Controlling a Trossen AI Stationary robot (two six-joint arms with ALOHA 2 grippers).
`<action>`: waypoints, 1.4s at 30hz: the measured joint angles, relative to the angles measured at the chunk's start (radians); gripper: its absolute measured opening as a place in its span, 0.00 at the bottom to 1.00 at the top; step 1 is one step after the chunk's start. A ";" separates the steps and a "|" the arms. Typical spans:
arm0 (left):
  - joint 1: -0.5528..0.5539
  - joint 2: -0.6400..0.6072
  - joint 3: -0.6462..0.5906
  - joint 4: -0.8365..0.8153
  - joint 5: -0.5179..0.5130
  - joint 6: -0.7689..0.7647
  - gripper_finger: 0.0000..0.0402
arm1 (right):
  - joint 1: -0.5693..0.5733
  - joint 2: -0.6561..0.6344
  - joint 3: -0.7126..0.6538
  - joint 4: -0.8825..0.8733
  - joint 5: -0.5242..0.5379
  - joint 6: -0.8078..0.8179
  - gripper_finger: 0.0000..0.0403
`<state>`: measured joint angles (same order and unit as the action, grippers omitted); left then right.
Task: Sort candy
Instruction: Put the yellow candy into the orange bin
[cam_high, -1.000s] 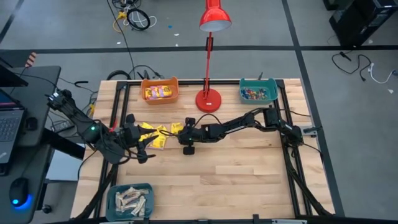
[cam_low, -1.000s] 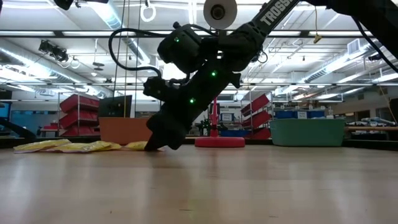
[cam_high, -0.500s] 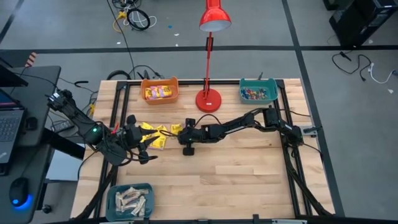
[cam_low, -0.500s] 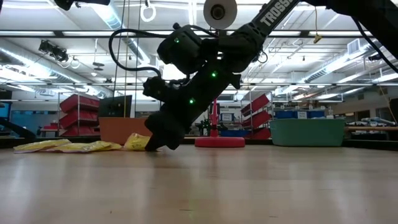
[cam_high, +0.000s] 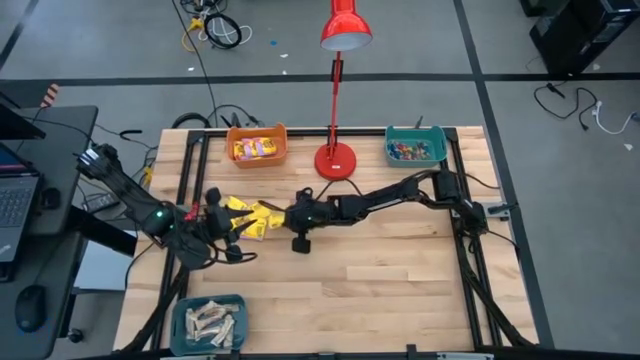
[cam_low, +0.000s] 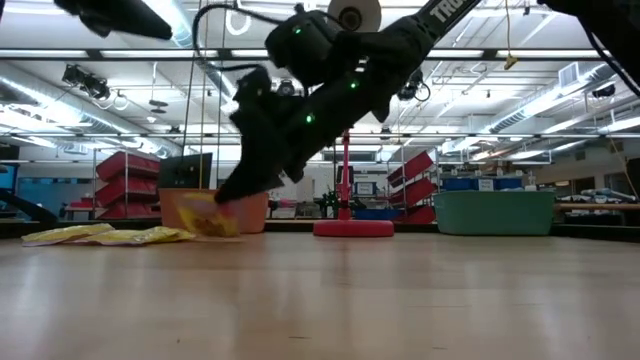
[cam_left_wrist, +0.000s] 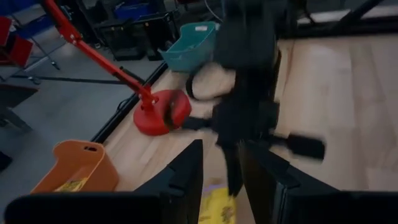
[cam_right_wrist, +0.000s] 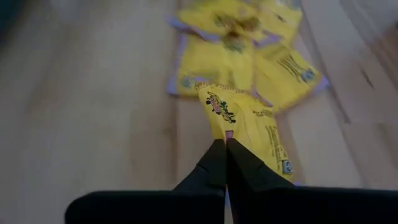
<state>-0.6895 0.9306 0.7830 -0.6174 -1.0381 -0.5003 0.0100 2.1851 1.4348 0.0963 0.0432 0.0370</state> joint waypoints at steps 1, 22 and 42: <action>0.000 0.000 -0.016 0.005 -0.001 -0.001 0.27 | -0.001 -0.012 -0.012 0.023 -0.028 0.015 0.00; 0.000 0.000 -0.322 0.312 0.212 0.126 0.27 | -0.025 -0.046 -0.208 0.506 -0.310 0.282 0.00; 0.003 0.000 -0.500 0.602 0.169 0.127 0.33 | -0.026 -0.046 -0.207 0.540 -0.326 0.285 0.00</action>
<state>-0.6865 0.9302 0.2826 -0.0152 -0.8692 -0.3737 -0.0162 2.1391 1.2274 0.6362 -0.2825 0.3222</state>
